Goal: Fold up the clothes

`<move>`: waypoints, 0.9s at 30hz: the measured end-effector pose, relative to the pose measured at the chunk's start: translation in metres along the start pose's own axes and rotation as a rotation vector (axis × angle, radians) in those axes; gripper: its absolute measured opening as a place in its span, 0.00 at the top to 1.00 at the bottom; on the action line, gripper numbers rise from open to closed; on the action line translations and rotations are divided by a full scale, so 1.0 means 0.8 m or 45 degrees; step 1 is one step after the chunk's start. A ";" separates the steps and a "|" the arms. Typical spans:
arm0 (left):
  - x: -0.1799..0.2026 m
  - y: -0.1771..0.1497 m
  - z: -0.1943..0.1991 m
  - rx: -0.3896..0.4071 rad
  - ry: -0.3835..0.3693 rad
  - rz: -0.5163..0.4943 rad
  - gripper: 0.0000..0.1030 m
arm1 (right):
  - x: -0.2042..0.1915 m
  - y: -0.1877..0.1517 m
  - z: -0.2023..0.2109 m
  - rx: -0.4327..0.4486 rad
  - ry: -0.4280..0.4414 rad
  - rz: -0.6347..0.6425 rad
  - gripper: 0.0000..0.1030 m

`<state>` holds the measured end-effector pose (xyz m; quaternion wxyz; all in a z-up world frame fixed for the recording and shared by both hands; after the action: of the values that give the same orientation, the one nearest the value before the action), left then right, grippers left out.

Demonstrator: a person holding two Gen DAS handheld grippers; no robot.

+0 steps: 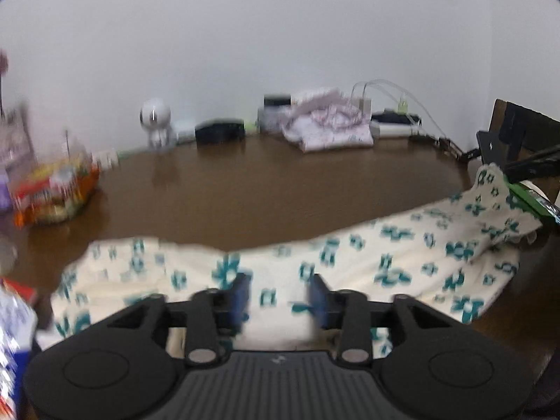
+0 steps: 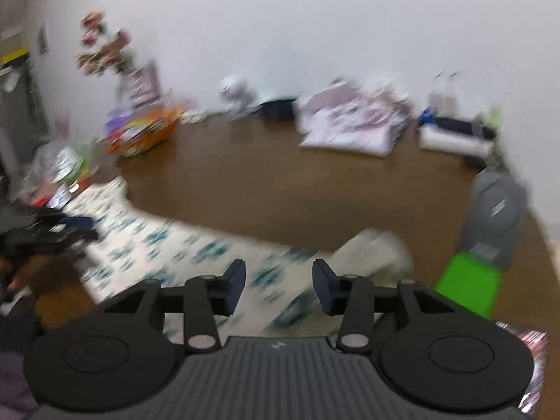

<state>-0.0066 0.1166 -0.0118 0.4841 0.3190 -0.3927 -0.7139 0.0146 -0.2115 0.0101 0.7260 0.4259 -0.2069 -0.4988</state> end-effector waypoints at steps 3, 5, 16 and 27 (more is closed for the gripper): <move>0.018 0.003 -0.015 -0.039 -0.008 -0.057 0.51 | 0.031 -0.002 -0.042 -0.070 -0.111 0.012 0.81; 0.029 -0.001 -0.025 -0.083 -0.006 -0.095 0.52 | 0.047 -0.021 -0.065 -0.149 -0.264 0.033 0.91; -0.041 0.017 -0.017 -0.053 0.097 -0.061 0.43 | -0.048 -0.046 -0.002 -0.159 0.125 0.057 0.87; 0.003 -0.023 -0.031 -0.238 -0.034 0.046 0.43 | 0.035 0.025 -0.135 -0.062 -0.408 0.048 0.90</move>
<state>0.0054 0.1124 -0.0397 0.5193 0.2556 -0.3365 -0.7428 0.1157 -0.1898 -0.0363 0.7029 0.3193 -0.3158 -0.5516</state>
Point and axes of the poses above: each gripper's, at about its wrist camera, not at the fingertips, and z roughly against the way its jaws point, x to its right, y to its top, the point moved 10 cm from there along -z, roughly the way its jaws point, and after that the axes turned 2 degrees about x, right-handed, at the moved point
